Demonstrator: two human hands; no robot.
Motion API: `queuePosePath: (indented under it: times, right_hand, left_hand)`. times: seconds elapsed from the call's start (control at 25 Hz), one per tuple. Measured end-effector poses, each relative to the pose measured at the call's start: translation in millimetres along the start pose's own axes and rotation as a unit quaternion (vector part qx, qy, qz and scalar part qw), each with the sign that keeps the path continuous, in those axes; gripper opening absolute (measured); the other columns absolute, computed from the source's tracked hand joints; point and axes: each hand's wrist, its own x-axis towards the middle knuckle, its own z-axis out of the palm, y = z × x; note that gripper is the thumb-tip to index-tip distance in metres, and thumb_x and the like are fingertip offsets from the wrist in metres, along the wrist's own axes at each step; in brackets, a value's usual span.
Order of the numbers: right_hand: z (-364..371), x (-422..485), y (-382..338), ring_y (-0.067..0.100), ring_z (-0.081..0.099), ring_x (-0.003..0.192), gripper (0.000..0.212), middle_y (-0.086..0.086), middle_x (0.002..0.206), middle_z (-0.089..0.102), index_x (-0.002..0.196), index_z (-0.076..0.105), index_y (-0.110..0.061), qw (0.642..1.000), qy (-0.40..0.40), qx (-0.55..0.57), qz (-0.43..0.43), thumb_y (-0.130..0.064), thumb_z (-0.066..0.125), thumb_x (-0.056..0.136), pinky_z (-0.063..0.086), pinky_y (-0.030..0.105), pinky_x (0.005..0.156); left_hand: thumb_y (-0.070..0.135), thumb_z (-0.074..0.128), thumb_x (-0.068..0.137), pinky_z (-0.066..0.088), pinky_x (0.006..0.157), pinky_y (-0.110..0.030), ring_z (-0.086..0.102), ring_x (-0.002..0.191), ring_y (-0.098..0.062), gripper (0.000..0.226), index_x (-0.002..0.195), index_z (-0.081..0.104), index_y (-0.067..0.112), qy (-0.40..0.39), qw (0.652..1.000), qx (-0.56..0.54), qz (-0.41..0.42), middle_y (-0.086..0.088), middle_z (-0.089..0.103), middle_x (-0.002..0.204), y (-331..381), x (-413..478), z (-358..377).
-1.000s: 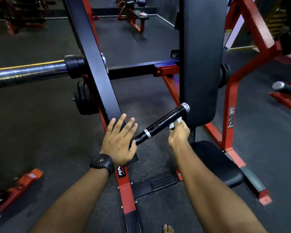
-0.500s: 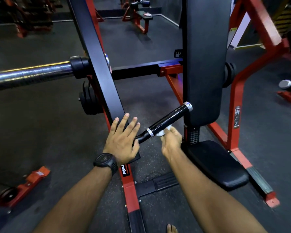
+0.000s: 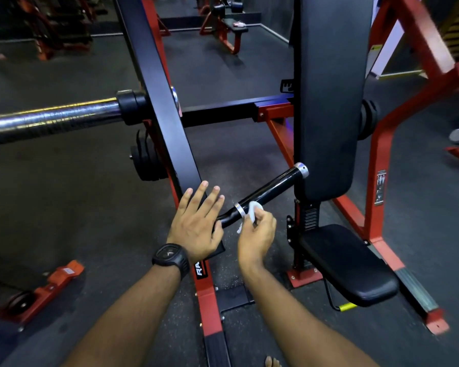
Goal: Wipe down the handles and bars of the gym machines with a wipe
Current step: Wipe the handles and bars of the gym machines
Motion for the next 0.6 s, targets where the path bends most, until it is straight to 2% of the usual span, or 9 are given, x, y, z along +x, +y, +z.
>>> queuePosePath:
  times: [0.04, 0.12, 0.16, 0.24, 0.32, 0.36, 0.4, 0.44, 0.6]
  right_hand:
    - [-5.0, -6.5, 7.2, 0.012, 0.054, 0.087, 0.018, 0.005, 0.1, 0.055, 0.107, 0.062, -0.005, 0.99, -0.046, -0.075, -0.108, 0.001, 0.054, 0.092, 0.043, 0.011, 0.077]
    - [-18.4, 3.4, 19.0, 0.023, 0.046, 0.107, 0.033, 0.013, 0.116, 0.053, 0.12, 0.061, -0.006, 0.923, -0.162, -0.217, -0.274, 0.004, 0.052, 0.089, 0.046, 0.032, 0.091]
    - [-24.0, 19.8, 22.6, 0.026, 0.042, 0.114, 0.039, 0.015, 0.122, 0.051, 0.124, 0.059, -0.006, 0.868, -0.199, -0.278, -0.361, 0.003, 0.054, 0.086, 0.047, 0.039, 0.094]
    - [-30.9, 50.8, 22.0, 0.029, 0.043, 0.124, 0.046, 0.013, 0.128, 0.053, 0.126, 0.058, -0.003, 0.728, -0.237, -0.369, -0.527, 0.001, 0.061, 0.08, 0.047, 0.038, 0.099]
    - [-33.9, 74.2, 15.5, 0.032, 0.053, 0.123, 0.045, 0.015, 0.128, 0.059, 0.126, 0.06, -0.003, 0.607, -0.282, -0.405, -0.623, -0.002, 0.056, 0.082, 0.045, 0.036, 0.102]
    - [-36.4, 87.2, 10.0, 0.031, 0.058, 0.119, 0.044, 0.016, 0.125, 0.062, 0.126, 0.061, -0.003, 0.56, -0.29, -0.415, -0.656, -0.004, 0.049, 0.084, 0.047, 0.036, 0.1]
    - [-39.8, 100.4, 2.8, 0.031, 0.061, 0.116, 0.044, 0.016, 0.122, 0.064, 0.124, 0.062, -0.002, 0.535, -0.289, -0.422, -0.672, -0.006, 0.043, 0.085, 0.049, 0.037, 0.098]
    - [-44.4, 112.8, -4.2, 0.032, 0.062, 0.114, 0.044, 0.017, 0.12, 0.065, 0.123, 0.063, 0.0, 0.534, -0.28, -0.426, -0.674, -0.007, 0.04, 0.086, 0.05, 0.038, 0.095]
    - [-66.3, 148.3, -13.4, 0.034, 0.059, 0.118, 0.042, 0.017, 0.122, 0.063, 0.123, 0.061, 0.001, 0.588, -0.23, -0.499, -0.594, -0.001, 0.044, 0.085, 0.055, 0.042, 0.091]
  left_hand:
    - [0.032, 0.046, 0.083, 0.012, 0.12, -0.045, 0.033, 0.142, -0.03, 0.056, 0.132, 0.06, 0.009, 0.005, 1.0, -0.002, -0.001, -0.006, 0.05, 0.145, 0.5, -0.6, 0.8]
    - [0.032, 0.045, 0.084, 0.012, 0.12, -0.045, 0.033, 0.142, -0.029, 0.055, 0.132, 0.06, 0.009, 0.012, 1.0, -0.011, -0.004, -0.007, 0.05, 0.145, 2.5, -2.9, 1.8]
    - [0.031, 0.045, 0.085, 0.012, 0.12, -0.045, 0.033, 0.142, -0.029, 0.054, 0.132, 0.06, 0.009, 0.014, 1.0, -0.015, -0.005, -0.006, 0.05, 0.145, 2.8, -3.0, 1.5]
    - [0.031, 0.045, 0.085, 0.013, 0.12, -0.045, 0.034, 0.142, -0.029, 0.054, 0.131, 0.06, 0.009, 0.016, 1.0, -0.015, -0.007, -0.006, 0.05, 0.145, 2.6, -1.5, 1.3]
    - [0.031, 0.044, 0.085, 0.013, 0.12, -0.046, 0.034, 0.141, -0.03, 0.054, 0.131, 0.061, 0.009, 0.012, 1.0, -0.012, -0.004, -0.007, 0.05, 0.145, 3.6, -2.1, 2.2]
    - [0.031, 0.044, 0.085, 0.013, 0.12, -0.046, 0.035, 0.141, -0.03, 0.054, 0.131, 0.06, 0.009, 0.008, 1.0, -0.01, -0.003, -0.007, 0.05, 0.145, 3.6, -1.9, 1.6]
    - [0.031, 0.043, 0.085, 0.012, 0.12, -0.046, 0.035, 0.141, -0.03, 0.054, 0.131, 0.06, 0.01, 0.002, 1.0, -0.009, -0.003, -0.008, 0.049, 0.146, 3.6, -1.6, 0.4]
    - [0.031, 0.043, 0.085, 0.012, 0.12, -0.047, 0.035, 0.141, -0.031, 0.054, 0.131, 0.06, 0.01, -0.006, 1.0, -0.007, -0.006, -0.008, 0.049, 0.146, 3.8, -0.9, -1.1]
    - [0.032, 0.038, 0.085, 0.011, 0.119, -0.048, 0.036, 0.141, -0.03, 0.057, 0.134, 0.058, 0.009, -0.05, 0.999, 0.006, -0.005, -0.009, 0.048, 0.147, 6.9, 1.0, -5.3]
